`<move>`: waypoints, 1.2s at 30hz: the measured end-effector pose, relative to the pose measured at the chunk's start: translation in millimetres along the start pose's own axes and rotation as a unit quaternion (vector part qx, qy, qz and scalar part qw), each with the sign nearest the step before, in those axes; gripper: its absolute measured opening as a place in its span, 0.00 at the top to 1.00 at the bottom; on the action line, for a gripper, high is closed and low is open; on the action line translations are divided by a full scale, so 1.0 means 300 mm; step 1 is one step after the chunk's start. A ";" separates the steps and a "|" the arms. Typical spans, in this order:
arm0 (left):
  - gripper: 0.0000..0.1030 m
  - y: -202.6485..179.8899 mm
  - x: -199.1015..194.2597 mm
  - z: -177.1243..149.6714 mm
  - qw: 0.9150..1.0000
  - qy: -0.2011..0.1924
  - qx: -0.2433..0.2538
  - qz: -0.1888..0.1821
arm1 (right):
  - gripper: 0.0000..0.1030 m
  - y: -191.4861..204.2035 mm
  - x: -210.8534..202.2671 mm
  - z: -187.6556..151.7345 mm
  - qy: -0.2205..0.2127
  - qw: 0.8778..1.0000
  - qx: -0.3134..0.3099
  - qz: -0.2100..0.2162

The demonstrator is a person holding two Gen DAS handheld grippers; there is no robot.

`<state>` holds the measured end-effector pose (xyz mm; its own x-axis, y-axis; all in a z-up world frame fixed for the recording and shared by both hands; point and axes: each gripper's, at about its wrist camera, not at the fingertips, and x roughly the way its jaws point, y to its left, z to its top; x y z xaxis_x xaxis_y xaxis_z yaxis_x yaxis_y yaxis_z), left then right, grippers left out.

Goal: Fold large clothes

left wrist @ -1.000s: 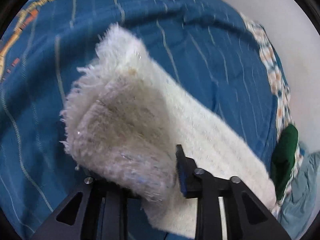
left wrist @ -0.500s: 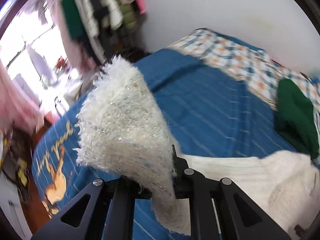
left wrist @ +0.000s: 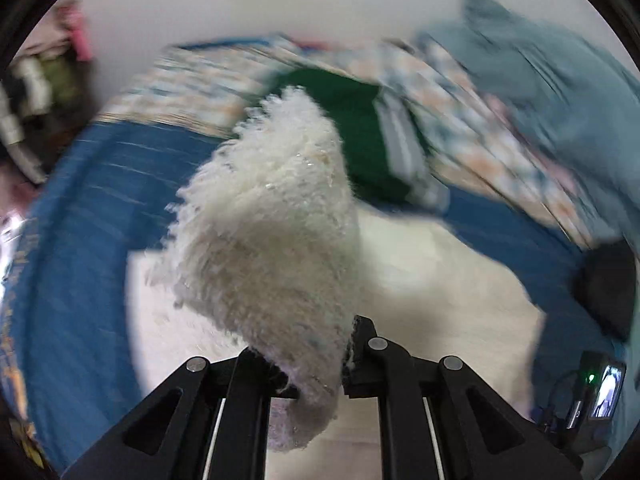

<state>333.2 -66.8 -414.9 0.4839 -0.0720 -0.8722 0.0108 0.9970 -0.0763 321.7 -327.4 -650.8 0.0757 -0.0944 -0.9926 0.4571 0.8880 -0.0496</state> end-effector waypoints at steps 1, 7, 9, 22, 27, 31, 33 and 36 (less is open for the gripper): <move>0.92 -0.087 0.038 -0.021 1.000 0.015 0.009 -0.017 | 0.20 -0.074 0.006 0.002 0.001 1.000 0.015 0.002; 0.91 -0.390 0.199 -0.143 0.995 0.067 0.056 -0.056 | 0.20 -0.335 0.034 -0.003 0.015 0.997 0.062 0.045; 0.87 -0.437 0.226 -0.179 0.994 0.073 0.066 -0.038 | 0.20 -0.387 0.041 -0.009 0.016 0.997 0.063 0.046; 0.06 -0.372 0.039 -0.219 0.995 0.060 0.077 -0.022 | 0.20 -0.556 -0.117 0.045 0.014 0.973 0.117 0.200; 0.06 -0.127 -0.037 -0.288 0.996 0.082 0.020 0.025 | 0.20 -0.387 -0.146 0.157 0.020 0.962 0.071 0.263; 0.06 0.064 -0.022 -0.372 0.989 0.108 -0.013 0.105 | 0.20 -0.226 -0.081 0.221 0.040 0.964 0.014 0.262; 0.06 0.159 0.013 -0.405 0.980 0.128 -0.028 0.148 | 0.20 -0.188 -0.061 0.232 0.043 0.970 -0.002 0.241; 0.06 0.261 0.046 -0.426 0.970 0.132 -0.036 0.201 | 0.20 -0.170 -0.046 0.220 0.046 0.984 -0.044 0.166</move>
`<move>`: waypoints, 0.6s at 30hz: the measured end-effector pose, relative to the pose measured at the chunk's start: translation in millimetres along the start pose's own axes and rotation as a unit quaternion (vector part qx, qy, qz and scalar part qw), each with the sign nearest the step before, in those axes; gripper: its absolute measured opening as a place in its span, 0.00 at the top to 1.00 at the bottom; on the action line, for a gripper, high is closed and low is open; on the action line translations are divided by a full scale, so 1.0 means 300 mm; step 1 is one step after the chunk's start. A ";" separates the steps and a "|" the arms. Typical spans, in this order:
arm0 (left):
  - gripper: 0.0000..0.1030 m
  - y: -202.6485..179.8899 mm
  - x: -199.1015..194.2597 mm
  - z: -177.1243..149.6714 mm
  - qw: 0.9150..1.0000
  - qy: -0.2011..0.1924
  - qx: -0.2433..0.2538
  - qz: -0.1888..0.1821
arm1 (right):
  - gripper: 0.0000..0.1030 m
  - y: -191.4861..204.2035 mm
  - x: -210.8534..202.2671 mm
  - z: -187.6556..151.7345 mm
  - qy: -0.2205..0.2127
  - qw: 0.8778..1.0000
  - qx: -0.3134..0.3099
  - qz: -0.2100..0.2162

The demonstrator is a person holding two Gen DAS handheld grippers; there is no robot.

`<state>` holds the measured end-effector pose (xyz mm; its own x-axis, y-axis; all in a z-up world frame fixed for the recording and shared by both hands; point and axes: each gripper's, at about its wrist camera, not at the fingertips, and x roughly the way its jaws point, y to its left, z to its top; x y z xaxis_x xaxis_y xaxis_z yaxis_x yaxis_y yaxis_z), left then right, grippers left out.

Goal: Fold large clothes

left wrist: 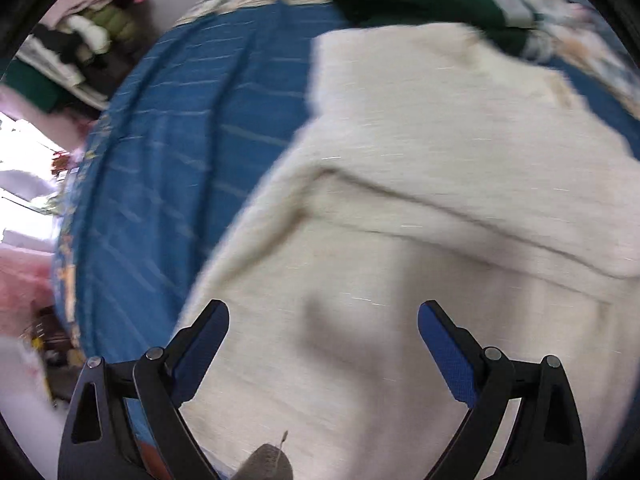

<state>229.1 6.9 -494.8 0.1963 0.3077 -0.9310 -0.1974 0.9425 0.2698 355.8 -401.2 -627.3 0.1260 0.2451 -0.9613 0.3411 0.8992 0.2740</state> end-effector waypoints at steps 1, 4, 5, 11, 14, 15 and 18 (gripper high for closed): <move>0.06 0.019 0.027 0.009 1.000 -0.003 -0.002 0.017 | 0.20 0.006 0.017 -0.011 0.006 0.999 -0.021 -0.034; 0.06 0.037 0.091 0.053 0.999 -0.005 -0.004 0.040 | 0.21 0.012 0.088 -0.047 0.033 0.996 -0.059 -0.052; 0.06 0.043 0.115 0.074 0.999 -0.006 -0.005 0.043 | 0.23 0.020 0.116 -0.051 0.046 0.995 -0.067 -0.052; 0.03 0.014 0.241 0.182 0.997 -0.018 0.009 0.074 | 0.80 0.067 0.267 -0.032 0.056 0.990 -0.106 -0.072; 0.00 0.024 0.275 0.192 0.998 -0.010 0.001 0.061 | 0.83 -0.018 0.229 0.001 0.018 0.997 -0.044 -0.057; 0.00 0.031 0.272 0.187 0.999 -0.010 -0.005 0.047 | 0.83 -0.045 0.220 0.006 0.011 0.998 -0.026 -0.050; 0.00 0.043 0.256 0.166 0.999 -0.008 -0.018 0.025 | 0.83 -0.113 0.263 0.004 0.027 0.999 0.030 -0.023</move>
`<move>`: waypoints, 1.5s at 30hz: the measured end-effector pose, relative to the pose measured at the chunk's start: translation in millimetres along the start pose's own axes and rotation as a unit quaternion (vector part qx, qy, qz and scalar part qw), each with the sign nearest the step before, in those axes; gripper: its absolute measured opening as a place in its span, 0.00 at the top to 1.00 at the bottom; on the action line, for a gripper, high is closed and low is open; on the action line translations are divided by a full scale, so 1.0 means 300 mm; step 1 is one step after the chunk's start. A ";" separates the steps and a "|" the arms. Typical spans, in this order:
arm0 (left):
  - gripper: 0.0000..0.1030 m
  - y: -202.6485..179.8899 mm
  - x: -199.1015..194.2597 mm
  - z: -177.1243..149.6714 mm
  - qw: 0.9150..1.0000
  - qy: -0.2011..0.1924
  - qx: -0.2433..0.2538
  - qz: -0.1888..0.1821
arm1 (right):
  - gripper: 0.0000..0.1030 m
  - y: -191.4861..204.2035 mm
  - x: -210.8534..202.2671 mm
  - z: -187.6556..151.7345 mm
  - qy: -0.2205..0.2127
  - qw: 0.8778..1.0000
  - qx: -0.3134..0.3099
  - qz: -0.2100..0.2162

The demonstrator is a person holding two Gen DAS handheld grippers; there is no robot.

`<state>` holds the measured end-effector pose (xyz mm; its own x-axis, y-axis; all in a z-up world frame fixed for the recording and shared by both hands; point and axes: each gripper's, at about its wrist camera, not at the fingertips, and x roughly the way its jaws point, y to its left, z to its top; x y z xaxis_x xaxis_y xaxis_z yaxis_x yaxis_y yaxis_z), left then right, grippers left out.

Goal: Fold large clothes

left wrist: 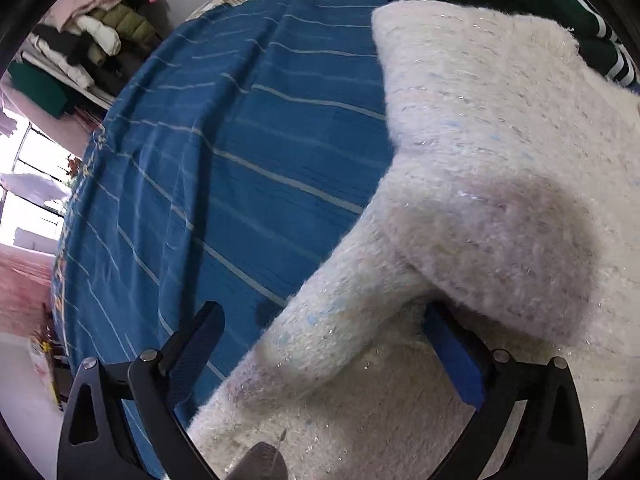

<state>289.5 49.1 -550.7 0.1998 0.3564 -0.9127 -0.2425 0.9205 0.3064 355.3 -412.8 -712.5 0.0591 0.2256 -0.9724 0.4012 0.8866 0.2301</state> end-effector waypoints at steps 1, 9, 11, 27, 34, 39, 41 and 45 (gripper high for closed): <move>0.00 0.006 -0.001 -0.008 1.000 0.002 -0.007 -0.006 | 0.82 -0.015 0.012 0.006 0.010 1.000 0.014 0.014; 0.00 0.039 0.037 -0.026 0.996 0.001 -0.052 -0.079 | 0.50 -0.134 -0.199 -0.069 0.028 0.994 0.096 0.050; 0.00 0.070 0.035 -0.033 0.992 0.019 -0.075 -0.105 | 0.50 -0.107 -0.294 -0.100 -0.016 0.993 0.093 0.073; 0.00 0.111 -0.244 0.268 0.988 -0.097 -0.066 -0.102 | 0.94 0.312 -0.439 0.125 -0.146 0.986 -0.032 0.080; 0.00 -0.004 -0.091 0.250 0.997 -0.042 -0.002 -0.066 | 0.80 0.201 -0.320 0.149 -0.070 0.996 0.049 -0.006; 0.00 -0.018 -0.055 0.214 0.997 -0.032 0.018 -0.064 | 0.76 0.245 -0.459 0.055 -0.143 0.987 0.043 0.060; 0.00 -0.031 -0.050 0.216 0.997 -0.038 0.024 -0.064 | 0.76 0.275 -0.409 0.063 -0.120 0.987 0.022 0.109; 0.00 -0.088 0.006 0.237 0.996 -0.038 0.050 -0.063 | 0.79 0.241 -0.177 0.146 -0.053 0.997 0.038 0.053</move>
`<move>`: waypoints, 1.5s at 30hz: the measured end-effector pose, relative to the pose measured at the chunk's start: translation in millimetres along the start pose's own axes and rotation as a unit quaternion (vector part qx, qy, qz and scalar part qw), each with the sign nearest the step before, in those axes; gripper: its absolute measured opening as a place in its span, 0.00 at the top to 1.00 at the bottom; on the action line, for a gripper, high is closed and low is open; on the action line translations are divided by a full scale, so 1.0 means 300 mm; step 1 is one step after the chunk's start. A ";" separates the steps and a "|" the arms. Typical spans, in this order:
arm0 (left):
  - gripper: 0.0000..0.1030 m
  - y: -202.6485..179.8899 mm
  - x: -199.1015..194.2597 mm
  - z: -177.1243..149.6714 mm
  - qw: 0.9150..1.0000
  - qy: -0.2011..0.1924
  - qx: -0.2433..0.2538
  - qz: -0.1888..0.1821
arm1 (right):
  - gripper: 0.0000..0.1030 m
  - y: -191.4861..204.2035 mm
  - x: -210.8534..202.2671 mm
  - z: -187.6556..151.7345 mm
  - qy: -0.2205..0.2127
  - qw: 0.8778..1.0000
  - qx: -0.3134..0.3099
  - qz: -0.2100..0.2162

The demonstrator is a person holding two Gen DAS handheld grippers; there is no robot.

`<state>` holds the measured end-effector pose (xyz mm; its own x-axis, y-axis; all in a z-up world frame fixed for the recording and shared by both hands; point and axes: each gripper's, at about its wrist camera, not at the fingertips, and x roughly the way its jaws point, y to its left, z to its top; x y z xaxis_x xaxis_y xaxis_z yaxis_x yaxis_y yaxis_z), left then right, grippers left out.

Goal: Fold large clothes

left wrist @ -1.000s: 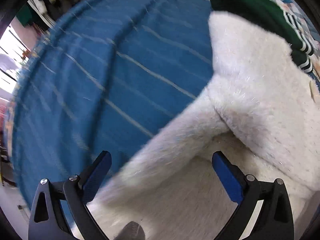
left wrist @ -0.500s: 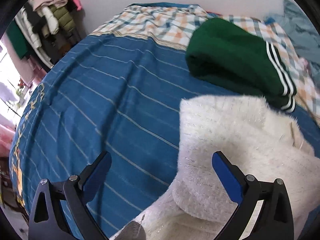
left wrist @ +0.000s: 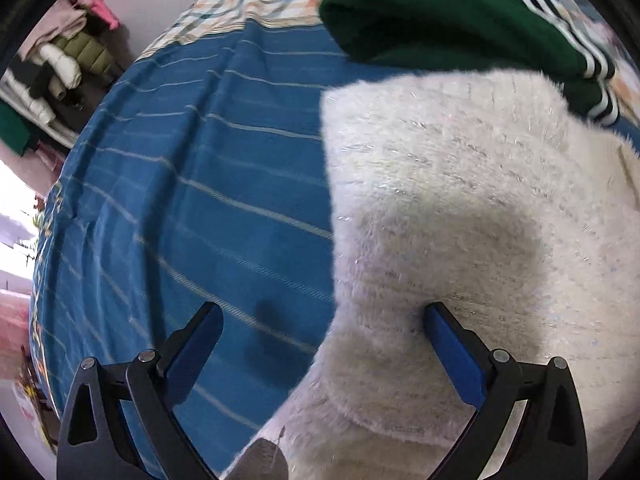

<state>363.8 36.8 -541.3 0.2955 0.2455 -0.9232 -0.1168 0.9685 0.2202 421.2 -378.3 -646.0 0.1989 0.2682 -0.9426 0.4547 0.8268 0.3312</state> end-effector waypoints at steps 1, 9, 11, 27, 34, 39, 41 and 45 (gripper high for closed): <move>0.00 -0.007 0.007 0.002 1.000 -0.003 0.003 -0.004 | 0.86 -0.028 0.053 0.018 0.006 1.000 0.003 -0.023; 0.00 0.009 0.023 -0.006 0.997 -0.026 -0.052 -0.041 | 1.00 0.012 0.193 0.096 0.070 0.993 -0.064 -0.077; 0.00 0.011 0.011 -0.012 0.997 -0.016 -0.063 -0.039 | 1.00 0.014 0.142 0.107 0.085 0.992 -0.065 -0.064; 0.00 -0.130 -0.467 -0.545 0.986 0.045 -0.041 0.152 | 0.77 -0.337 0.102 -0.248 0.191 0.967 -0.149 -0.073; 0.01 -0.192 -0.502 -0.812 0.969 0.144 -0.201 -0.007 | 0.61 -0.490 -0.105 -0.200 0.184 0.968 -0.169 -0.026; 0.37 -0.243 -0.407 -0.923 0.942 0.186 -0.271 -0.062 | 0.61 -0.629 -0.124 -0.221 0.208 0.961 -0.176 -0.034; 0.86 -0.274 -0.398 -0.929 0.946 0.173 -0.261 -0.081 | 0.61 -0.659 -0.114 -0.234 0.214 0.961 -0.173 -0.037; 0.96 -0.270 -0.473 -0.903 0.965 0.120 -0.227 -0.044 | 0.61 -0.663 -0.091 -0.230 0.213 0.962 -0.166 -0.042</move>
<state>74.4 -88.1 -513.5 0.1023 0.0932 -0.9904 -0.5211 0.8531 0.0264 265.3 -516.0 -689.1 -0.2332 0.3139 -0.9204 0.1372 0.9476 0.2884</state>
